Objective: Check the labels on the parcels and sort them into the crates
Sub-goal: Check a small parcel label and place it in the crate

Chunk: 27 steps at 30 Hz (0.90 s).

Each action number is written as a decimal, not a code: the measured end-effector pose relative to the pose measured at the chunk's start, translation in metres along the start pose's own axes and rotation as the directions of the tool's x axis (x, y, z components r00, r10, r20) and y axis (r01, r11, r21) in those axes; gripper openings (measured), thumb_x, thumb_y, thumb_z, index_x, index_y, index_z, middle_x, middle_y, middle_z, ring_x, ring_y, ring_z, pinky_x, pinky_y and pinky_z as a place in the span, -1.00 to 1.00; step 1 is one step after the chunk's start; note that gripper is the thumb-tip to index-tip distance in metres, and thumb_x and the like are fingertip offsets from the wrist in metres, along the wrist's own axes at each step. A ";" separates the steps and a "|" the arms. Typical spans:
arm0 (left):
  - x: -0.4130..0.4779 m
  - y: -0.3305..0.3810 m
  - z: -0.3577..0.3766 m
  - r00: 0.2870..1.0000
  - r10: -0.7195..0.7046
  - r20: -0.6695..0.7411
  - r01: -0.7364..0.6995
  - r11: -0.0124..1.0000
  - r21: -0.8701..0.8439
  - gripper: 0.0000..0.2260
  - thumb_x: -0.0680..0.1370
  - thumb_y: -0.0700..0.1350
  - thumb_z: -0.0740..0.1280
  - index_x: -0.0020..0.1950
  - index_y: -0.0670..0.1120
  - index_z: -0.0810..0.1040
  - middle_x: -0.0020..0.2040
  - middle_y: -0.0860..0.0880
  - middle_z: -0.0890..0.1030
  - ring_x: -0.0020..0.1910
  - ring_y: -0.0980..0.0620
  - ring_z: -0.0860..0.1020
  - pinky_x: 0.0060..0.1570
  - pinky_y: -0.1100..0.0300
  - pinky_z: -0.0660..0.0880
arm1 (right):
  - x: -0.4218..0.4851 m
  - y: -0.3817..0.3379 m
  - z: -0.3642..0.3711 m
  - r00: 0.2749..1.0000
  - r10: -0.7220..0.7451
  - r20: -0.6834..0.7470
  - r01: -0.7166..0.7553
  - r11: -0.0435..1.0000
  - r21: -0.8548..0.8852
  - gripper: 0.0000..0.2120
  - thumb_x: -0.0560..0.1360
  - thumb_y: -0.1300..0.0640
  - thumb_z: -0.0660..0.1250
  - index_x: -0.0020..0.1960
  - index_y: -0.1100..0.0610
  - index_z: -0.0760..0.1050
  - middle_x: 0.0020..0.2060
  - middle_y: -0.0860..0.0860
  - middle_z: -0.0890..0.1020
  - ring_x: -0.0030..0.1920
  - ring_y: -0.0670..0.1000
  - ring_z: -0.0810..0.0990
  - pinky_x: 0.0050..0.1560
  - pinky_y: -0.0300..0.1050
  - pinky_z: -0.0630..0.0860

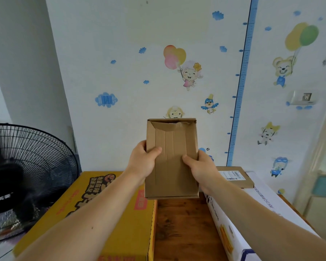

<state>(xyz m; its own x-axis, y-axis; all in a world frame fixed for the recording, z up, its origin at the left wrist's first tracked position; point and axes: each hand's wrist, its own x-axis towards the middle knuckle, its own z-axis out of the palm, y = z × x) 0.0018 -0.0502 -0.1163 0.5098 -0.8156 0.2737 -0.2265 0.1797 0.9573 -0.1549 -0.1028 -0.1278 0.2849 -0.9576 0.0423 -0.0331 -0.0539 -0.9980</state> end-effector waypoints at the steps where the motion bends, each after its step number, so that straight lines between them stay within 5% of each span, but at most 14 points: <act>1: 0.000 0.000 0.001 1.000 0.006 -0.008 -0.006 1.000 0.001 -0.79 0.58 -0.12 0.35 0.22 -0.06 0.53 0.06 0.02 0.64 0.07 0.02 0.59 0.04 0.11 0.53 | 0.000 0.000 0.000 1.000 -0.001 0.000 0.001 1.000 -0.001 -0.82 0.60 0.03 0.32 0.18 0.02 0.43 0.07 0.02 0.61 0.10 0.09 0.58 0.24 0.20 0.52; 4: -0.001 -0.002 0.000 1.000 -0.011 -0.015 0.011 1.000 0.001 -0.79 0.58 -0.05 0.36 0.20 -0.02 0.53 0.07 0.04 0.63 0.10 0.01 0.59 0.16 -0.01 0.53 | 0.002 -0.003 -0.001 1.000 -0.013 -0.007 0.013 1.000 -0.010 -0.79 0.59 0.04 0.33 0.19 0.05 0.45 0.08 0.04 0.62 0.09 0.10 0.59 0.20 0.18 0.54; 9: -0.009 -0.013 -0.007 0.976 -0.142 0.163 0.151 0.988 -0.044 -0.67 0.57 0.00 0.37 0.29 -0.06 0.47 0.14 -0.02 0.63 0.12 -0.03 0.60 0.18 -0.01 0.54 | 0.003 -0.013 -0.008 0.998 -0.033 -0.049 0.039 0.992 0.119 -0.80 0.60 0.04 0.32 0.18 0.08 0.46 -0.01 0.03 0.62 -0.06 0.01 0.62 -0.33 -0.18 0.54; 22: -0.003 -0.010 -0.006 0.999 -0.030 0.025 0.029 0.999 0.017 -0.69 0.58 -0.11 0.36 0.31 -0.11 0.47 0.14 -0.03 0.62 0.13 -0.03 0.59 0.21 -0.08 0.53 | -0.003 -0.003 0.000 0.996 -0.001 0.084 -0.009 0.993 0.120 -0.81 0.53 0.27 0.39 0.03 0.03 0.46 0.04 0.08 0.65 0.03 0.10 0.64 0.13 0.14 0.60; 27: -0.004 -0.010 -0.008 0.998 -0.045 0.035 0.046 0.999 -0.010 -0.67 0.58 -0.07 0.36 0.32 -0.09 0.46 0.14 -0.01 0.62 0.12 0.00 0.59 0.21 -0.04 0.53 | -0.007 -0.006 -0.004 0.993 0.009 0.119 -0.028 0.987 0.155 -0.81 0.54 0.27 0.38 0.04 0.05 0.44 0.02 0.08 0.63 -0.04 0.08 0.64 -0.12 -0.02 0.62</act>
<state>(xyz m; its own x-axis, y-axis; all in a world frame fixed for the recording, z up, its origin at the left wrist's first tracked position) 0.0089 -0.0438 -0.1267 0.4902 -0.8416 0.2268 -0.1943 0.1481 0.9697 -0.1604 -0.0969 -0.1216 0.3964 -0.9177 0.0273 0.1083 0.0172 -0.9940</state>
